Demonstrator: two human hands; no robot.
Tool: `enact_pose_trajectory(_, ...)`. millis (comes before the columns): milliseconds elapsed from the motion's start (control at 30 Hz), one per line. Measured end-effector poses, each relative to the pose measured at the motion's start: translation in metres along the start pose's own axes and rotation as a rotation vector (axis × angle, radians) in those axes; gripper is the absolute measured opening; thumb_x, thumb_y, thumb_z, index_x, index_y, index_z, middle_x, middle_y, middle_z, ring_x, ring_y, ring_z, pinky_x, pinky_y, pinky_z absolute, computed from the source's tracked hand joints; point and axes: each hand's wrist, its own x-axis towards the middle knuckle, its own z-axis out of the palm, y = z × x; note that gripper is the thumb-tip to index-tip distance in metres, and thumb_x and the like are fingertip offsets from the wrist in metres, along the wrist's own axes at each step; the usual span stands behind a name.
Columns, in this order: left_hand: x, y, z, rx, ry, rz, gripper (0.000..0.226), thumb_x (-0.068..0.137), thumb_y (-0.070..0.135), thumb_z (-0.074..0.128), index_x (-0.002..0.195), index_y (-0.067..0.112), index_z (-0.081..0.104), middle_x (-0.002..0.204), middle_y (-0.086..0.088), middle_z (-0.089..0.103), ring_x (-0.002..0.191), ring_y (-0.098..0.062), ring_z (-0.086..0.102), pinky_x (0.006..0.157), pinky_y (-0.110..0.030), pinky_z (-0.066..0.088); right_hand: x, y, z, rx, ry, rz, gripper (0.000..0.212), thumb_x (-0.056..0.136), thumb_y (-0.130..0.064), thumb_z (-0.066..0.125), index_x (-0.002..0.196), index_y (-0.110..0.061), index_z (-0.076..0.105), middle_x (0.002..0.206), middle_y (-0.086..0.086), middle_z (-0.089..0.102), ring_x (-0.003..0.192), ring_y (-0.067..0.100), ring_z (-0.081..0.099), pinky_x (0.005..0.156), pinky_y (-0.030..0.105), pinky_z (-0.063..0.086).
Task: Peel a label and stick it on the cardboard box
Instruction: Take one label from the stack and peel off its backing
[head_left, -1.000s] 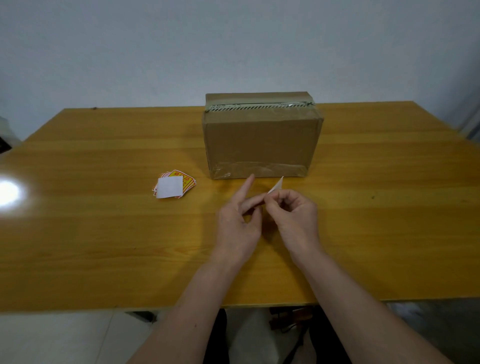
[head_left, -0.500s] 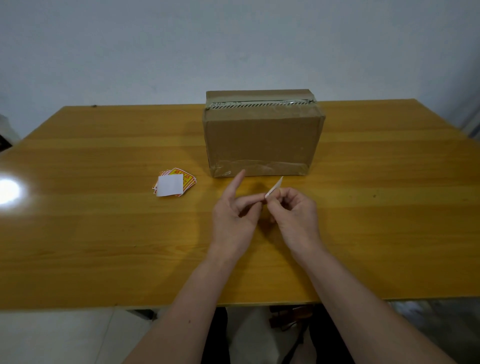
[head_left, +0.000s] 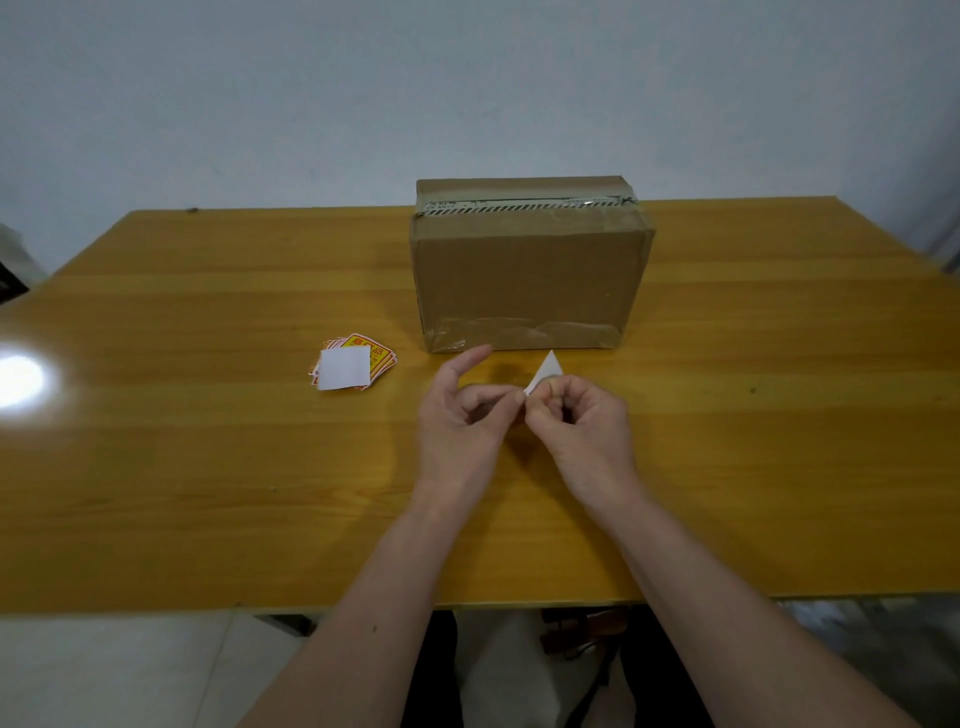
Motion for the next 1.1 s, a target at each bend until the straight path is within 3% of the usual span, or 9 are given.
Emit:
enact_pose_trajectory(300, 0.000, 0.001, -0.001, 0.060, 0.021, 0.015, 0.042, 0.077, 0.004, 0.073, 0.111, 0.026, 0.059, 0.075, 0.001, 0.075, 0.079, -0.007, 0.071, 0.083, -0.019, 0.053, -0.001, -0.002, -0.002, -0.010, 0.014, 0.016, 0.015, 0.079, -0.001, 0.065, 0.067, -0.009, 0.060, 0.059, -0.001, 0.050, 0.056, 0.006, 0.043, 0.054, 0.014, 0.042)
enact_pose_trajectory(433, 0.000, 0.002, -0.001, 0.052, 0.056, -0.001, 0.042, 0.076, 0.004, 0.074, 0.113, 0.018, 0.059, 0.072, 0.005, 0.075, 0.075, -0.001, 0.069, 0.072, -0.005, 0.048, 0.000, -0.003, -0.004, 0.001, 0.029, 0.053, 0.013, 0.079, -0.003, 0.066, 0.069, -0.009, 0.061, 0.066, 0.004, 0.055, 0.061, 0.009, 0.047, 0.056, 0.012, 0.044)
enact_pose_trajectory(667, -0.001, 0.011, -0.003, 0.006, 0.091, -0.065, 0.046, 0.074, 0.005, 0.076, 0.114, 0.020, 0.059, 0.078, 0.001, 0.075, 0.078, 0.000, 0.069, 0.067, -0.002, 0.045, 0.003, -0.015, -0.008, -0.033, 0.021, 0.089, 0.006, 0.077, -0.010, 0.067, 0.073, -0.005, 0.065, 0.072, 0.008, 0.060, 0.063, 0.011, 0.050, 0.059, 0.019, 0.044)
enact_pose_trajectory(900, -0.007, 0.025, -0.003, 0.028, 0.156, -0.130, 0.046, 0.075, 0.012, 0.076, 0.117, 0.021, 0.059, 0.072, 0.008, 0.075, 0.070, 0.008, 0.065, 0.089, -0.031, 0.047, -0.001, -0.026, -0.011, -0.014, 0.056, 0.125, 0.006, 0.075, -0.004, 0.065, 0.079, 0.000, 0.066, 0.072, 0.006, 0.062, 0.053, 0.000, 0.049, 0.050, 0.009, 0.041)
enact_pose_trajectory(1100, -0.009, 0.029, 0.000, -0.014, 0.214, -0.242, 0.049, 0.075, 0.013, 0.076, 0.120, 0.021, 0.059, 0.070, 0.008, 0.071, 0.076, -0.005, 0.062, 0.098, -0.042, 0.046, -0.005, -0.034, -0.018, -0.009, 0.076, 0.167, 0.009, 0.074, -0.001, 0.060, 0.071, -0.009, 0.063, 0.064, 0.001, 0.058, 0.052, 0.006, 0.045, 0.051, 0.018, 0.039)
